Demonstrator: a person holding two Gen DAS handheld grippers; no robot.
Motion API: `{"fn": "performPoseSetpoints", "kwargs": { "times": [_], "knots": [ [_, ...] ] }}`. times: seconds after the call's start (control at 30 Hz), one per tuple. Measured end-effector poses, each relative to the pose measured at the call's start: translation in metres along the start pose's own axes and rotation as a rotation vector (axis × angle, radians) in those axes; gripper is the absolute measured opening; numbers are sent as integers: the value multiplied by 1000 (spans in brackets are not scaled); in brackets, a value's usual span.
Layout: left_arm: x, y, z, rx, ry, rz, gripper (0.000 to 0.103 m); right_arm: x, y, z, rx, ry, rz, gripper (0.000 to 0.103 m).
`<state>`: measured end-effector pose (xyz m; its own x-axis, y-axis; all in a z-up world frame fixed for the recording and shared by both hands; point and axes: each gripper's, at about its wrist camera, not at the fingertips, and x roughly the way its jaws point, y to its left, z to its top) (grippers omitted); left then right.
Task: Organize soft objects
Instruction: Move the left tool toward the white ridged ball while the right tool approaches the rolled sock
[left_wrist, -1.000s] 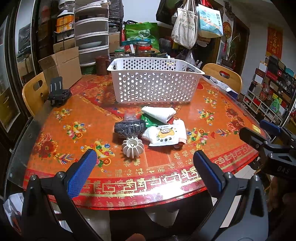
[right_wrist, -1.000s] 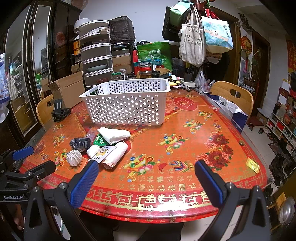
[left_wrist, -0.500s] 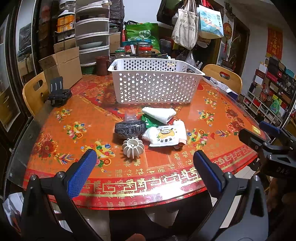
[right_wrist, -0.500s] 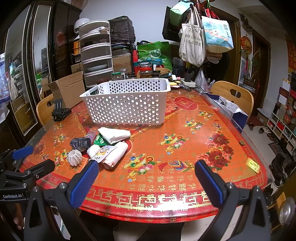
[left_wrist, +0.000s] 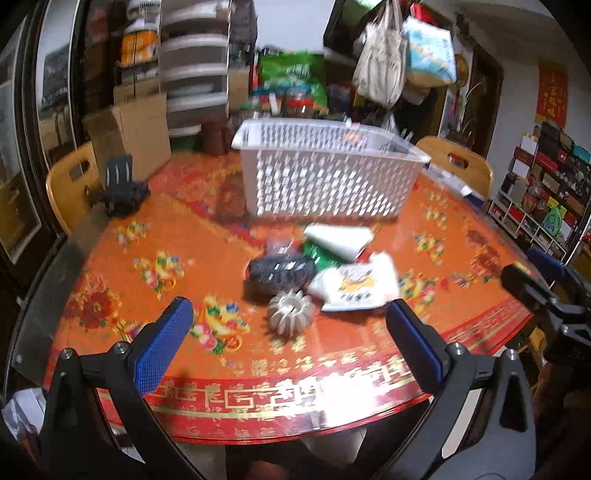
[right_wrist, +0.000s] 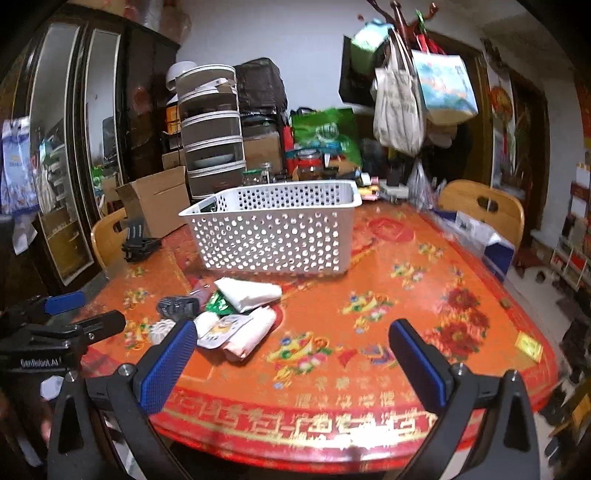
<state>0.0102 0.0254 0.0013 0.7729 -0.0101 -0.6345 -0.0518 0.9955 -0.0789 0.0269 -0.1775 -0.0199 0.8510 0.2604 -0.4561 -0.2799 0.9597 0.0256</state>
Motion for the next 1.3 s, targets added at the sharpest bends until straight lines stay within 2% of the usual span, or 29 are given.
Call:
{"fn": "performPoseSetpoints", "kwargs": {
  "times": [0.07, 0.13, 0.2, 0.23, 0.3, 0.37, 0.5, 0.63, 0.7, 0.77, 0.9, 0.97, 1.03, 1.07, 1.3],
  "knots": [
    [13, 5, -3, 4, 32, 20, 103, 11, 3, -2, -7, 35, 29, 103],
    [23, 9, -9, 17, 40, 38, 103, 29, 1, -7, 32, 109, 78, 103],
    [30, 12, -13, 6, 46, -31, 103, 44, -1, -13, 61, 177, 80, 103],
    [35, 11, -15, 6, 56, -39, 103, 53, -1, -16, 69, 205, 86, 103],
    [47, 8, -18, 34, 71, -8, 103, 61, -2, -21, 70, 221, 80, 103],
    [56, 4, -22, 48, 81, -8, 101, 67, -1, -23, 68, 229, 81, 103],
    [73, 2, -23, 46, 100, -17, 79, 75, 0, -24, 66, 236, 93, 102],
    [88, 3, -23, 38, 121, -28, 65, 87, 2, -24, 62, 261, 115, 96],
    [94, 3, -23, 34, 126, -38, 50, 90, 4, -24, 61, 268, 123, 95],
    [96, 4, -23, 28, 129, -51, 41, 95, 7, -24, 57, 276, 137, 94],
    [94, 8, -25, 26, 110, -53, 41, 102, 15, -23, 43, 283, 162, 87],
    [92, 12, -25, 23, 104, -58, 41, 106, 18, -22, 37, 289, 172, 76],
    [90, 15, -25, 21, 97, -63, 41, 113, 22, -23, 30, 307, 185, 60],
    [90, 18, -24, 17, 95, -67, 41, 116, 24, -24, 28, 317, 191, 57],
    [91, 28, -23, 3, 92, -85, 41, 127, 35, -26, -3, 345, 206, 51]
  ]
}}
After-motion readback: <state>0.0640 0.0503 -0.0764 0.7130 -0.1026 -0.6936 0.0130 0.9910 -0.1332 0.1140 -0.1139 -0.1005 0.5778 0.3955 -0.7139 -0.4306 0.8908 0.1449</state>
